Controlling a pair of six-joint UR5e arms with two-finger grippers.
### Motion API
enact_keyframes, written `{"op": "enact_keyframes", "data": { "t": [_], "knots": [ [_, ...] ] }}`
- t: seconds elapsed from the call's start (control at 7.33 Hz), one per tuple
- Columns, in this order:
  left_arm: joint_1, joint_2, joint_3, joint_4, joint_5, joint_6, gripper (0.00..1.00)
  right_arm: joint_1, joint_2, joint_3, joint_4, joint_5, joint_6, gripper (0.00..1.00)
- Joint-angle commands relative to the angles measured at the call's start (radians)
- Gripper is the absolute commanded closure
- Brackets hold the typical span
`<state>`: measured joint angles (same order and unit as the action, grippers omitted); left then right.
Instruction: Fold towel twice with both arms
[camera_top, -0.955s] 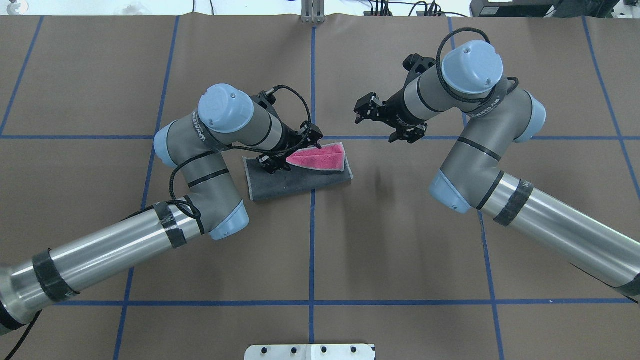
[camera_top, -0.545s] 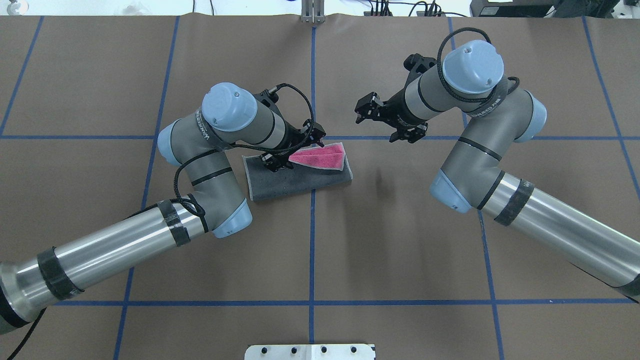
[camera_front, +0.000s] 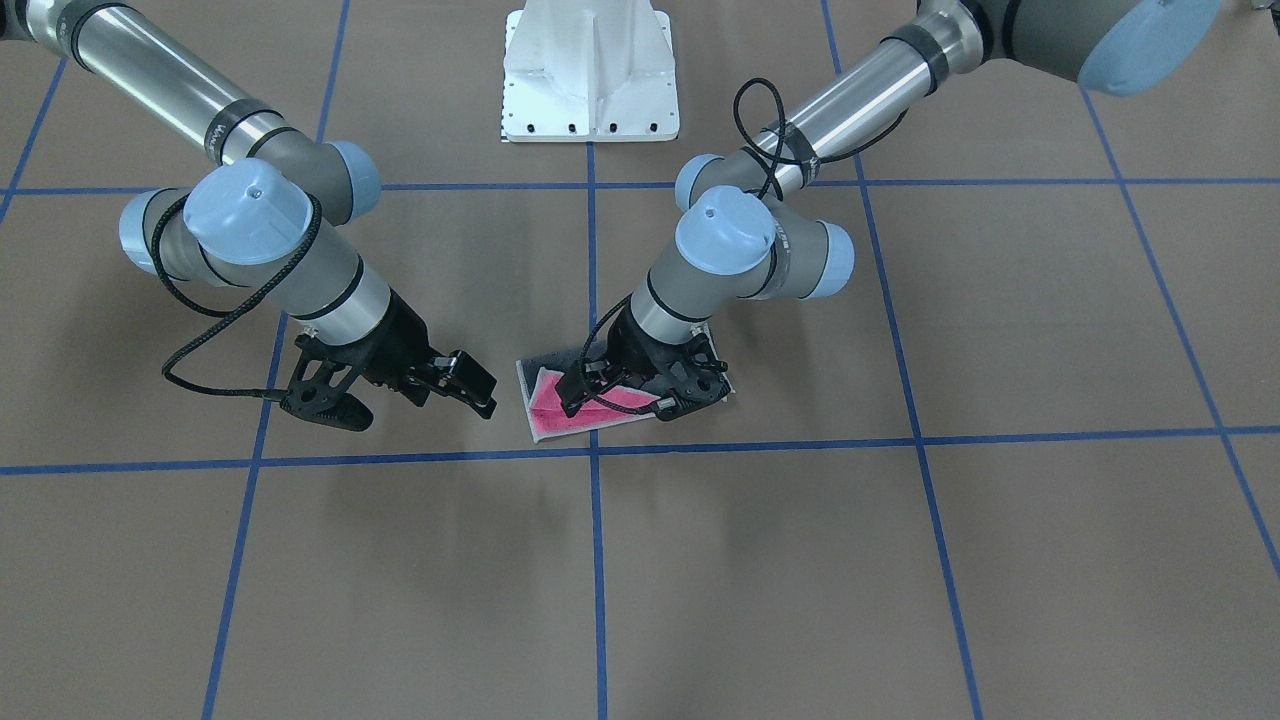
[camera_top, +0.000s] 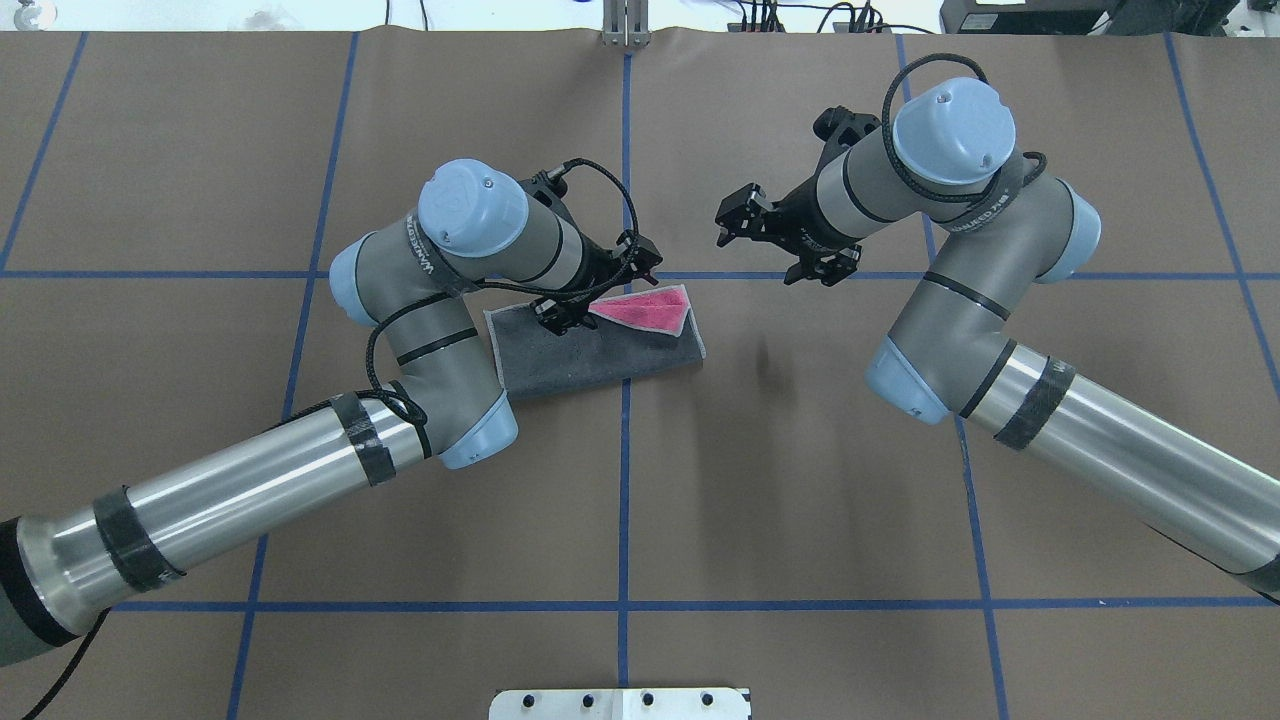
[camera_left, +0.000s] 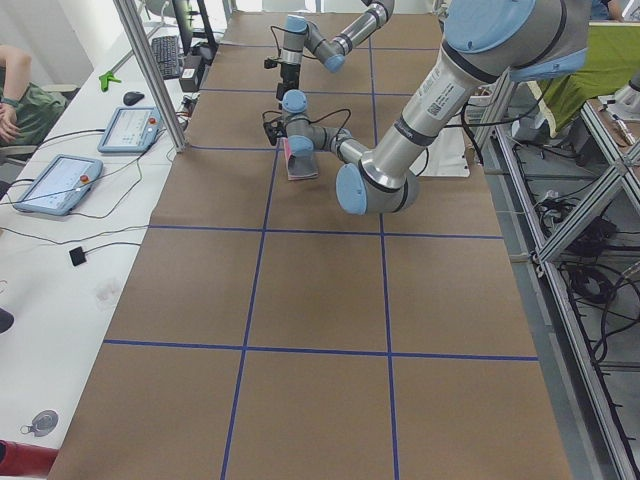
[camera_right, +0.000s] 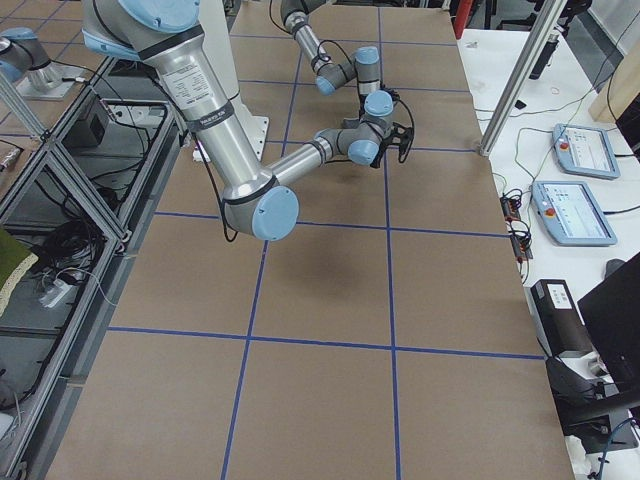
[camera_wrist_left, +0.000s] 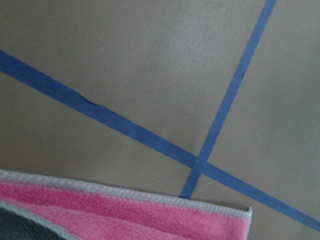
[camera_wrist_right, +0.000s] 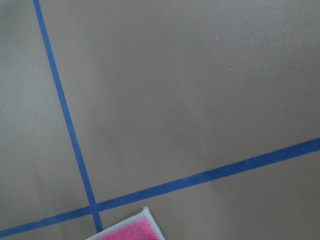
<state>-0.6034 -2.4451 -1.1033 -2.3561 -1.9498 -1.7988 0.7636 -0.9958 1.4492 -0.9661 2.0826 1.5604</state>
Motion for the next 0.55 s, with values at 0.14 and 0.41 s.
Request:
{"op": "enact_keyframes", "data": {
  "t": [0.14, 0.41],
  "knots": [
    [-0.009, -0.028, 0.033, -0.008, 0.011, -0.001, 0.0, 0.006, -0.032, 0.025, 0.001, 0.016, -0.017, 0.01],
    [-0.022, -0.031, 0.052, -0.011, 0.011, 0.001, 0.0, 0.006, -0.034, 0.025, 0.001, 0.017, -0.022, 0.01]
  ]
}}
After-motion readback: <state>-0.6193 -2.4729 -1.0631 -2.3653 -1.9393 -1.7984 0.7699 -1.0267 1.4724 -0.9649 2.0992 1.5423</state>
